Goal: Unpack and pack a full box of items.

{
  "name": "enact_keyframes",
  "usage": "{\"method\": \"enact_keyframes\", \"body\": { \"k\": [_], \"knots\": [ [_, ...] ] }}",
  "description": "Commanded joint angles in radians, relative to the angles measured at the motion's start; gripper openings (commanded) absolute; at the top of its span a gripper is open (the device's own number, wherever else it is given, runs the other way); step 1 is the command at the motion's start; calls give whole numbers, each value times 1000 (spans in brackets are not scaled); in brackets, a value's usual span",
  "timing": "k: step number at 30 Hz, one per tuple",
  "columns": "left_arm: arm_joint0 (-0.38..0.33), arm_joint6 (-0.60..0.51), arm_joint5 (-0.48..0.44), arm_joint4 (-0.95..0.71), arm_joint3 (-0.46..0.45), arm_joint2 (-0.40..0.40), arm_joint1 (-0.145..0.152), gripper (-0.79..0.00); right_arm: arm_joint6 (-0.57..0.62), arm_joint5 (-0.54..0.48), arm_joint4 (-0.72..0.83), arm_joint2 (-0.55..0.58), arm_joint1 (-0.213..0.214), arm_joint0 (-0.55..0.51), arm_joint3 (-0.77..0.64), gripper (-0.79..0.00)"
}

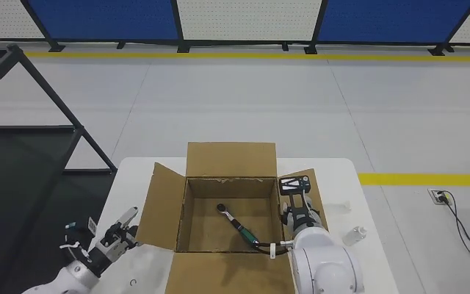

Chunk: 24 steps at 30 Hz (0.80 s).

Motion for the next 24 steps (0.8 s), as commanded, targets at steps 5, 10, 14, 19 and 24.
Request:
{"method": "enact_keyframes", "body": {
  "k": [5, 10, 14, 19, 24],
  "knots": [
    [-2, -13, -2, 26, -34, 15, 3, 0, 0, 0, 1, -3, 2, -3, 0, -428],
    [8, -18, 2, 59, -54, 9, 7, -446, -1, 0, 3, -5, 4, -3, 1, -425],
    [14, -6, 2, 96, -59, 13, 10, -785, -4, -1, 6, -8, 5, -1, 4, -431],
    [25, 9, 2, 112, -67, 7, 12, -785, -10, 0, 4, -14, 7, -4, -7, -431],
    [29, 26, 1, 107, -75, -2, 13, -785, -17, 0, 3, -14, 9, -25, -38, -428]
  ]
}}
